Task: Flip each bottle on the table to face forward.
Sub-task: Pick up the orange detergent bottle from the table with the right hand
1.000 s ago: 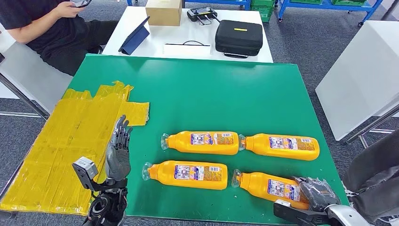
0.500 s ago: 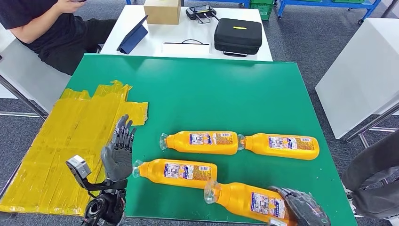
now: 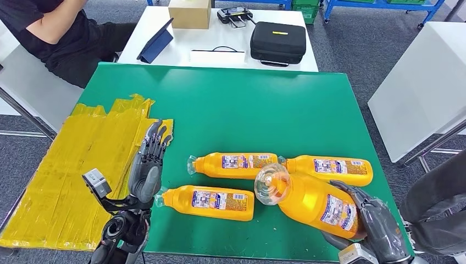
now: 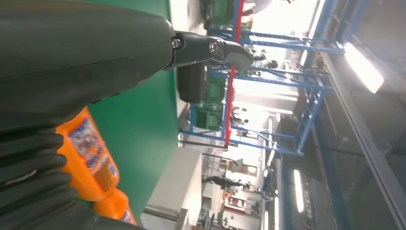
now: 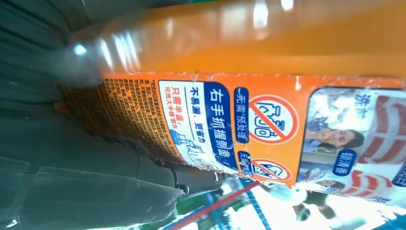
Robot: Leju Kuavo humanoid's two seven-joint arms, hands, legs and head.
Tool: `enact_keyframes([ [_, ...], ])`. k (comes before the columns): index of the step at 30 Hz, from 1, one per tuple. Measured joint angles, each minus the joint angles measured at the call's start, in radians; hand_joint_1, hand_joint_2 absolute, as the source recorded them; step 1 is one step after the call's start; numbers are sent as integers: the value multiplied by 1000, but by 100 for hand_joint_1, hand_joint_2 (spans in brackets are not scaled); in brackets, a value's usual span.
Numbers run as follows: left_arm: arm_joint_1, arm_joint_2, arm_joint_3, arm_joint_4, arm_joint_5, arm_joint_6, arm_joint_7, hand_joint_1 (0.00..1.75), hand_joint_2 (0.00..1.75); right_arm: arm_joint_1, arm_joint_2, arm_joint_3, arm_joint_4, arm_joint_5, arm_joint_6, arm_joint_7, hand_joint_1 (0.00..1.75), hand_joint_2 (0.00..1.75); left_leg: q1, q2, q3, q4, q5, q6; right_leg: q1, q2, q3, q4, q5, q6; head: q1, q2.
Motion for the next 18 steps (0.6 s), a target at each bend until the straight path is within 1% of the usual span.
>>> enact_keyframes([
  [3,-10,-7,-12,4,12,15,-2,0,175,-41,12,1,11,-27,37,-11,175,175,0,0,0,0,0,0,0,0,0,0,0,0,0,0],
  [9,-11,-8,-13,4,14,17,-2,0,175,-47,14,1,14,-32,43,-11,175,175,0,0,0,0,0,0,0,0,0,0,0,0,0,0],
  [11,-15,-11,-16,3,31,19,1,0,175,-94,20,10,42,-46,72,-9,175,175,0,1,-1,0,1,0,0,0,0,0,1,0,0,0],
  [12,-25,-16,-20,3,58,13,6,0,175,-170,31,39,109,-60,78,-1,175,175,0,1,-1,0,2,0,0,1,0,0,2,0,0,0],
  [13,-44,-27,-27,10,105,9,20,0,175,-284,49,92,220,-86,66,16,175,175,0,1,-1,0,4,-1,0,1,-1,0,3,0,0,0],
  [15,-81,-50,-39,28,191,0,49,0,175,-486,84,203,441,-127,13,49,175,175,0,1,-2,0,7,-1,0,2,-1,0,5,0,0,0],
  [16,-93,-57,-42,39,217,2,61,0,175,-539,95,237,506,-139,-7,60,175,175,0,1,-2,0,8,-1,0,1,-2,1,6,1,0,0],
  [18,-99,-62,-45,48,225,4,65,0,175,-568,101,261,550,-138,-16,63,175,175,0,0,-3,0,8,-1,0,1,-2,1,6,1,0,0],
])
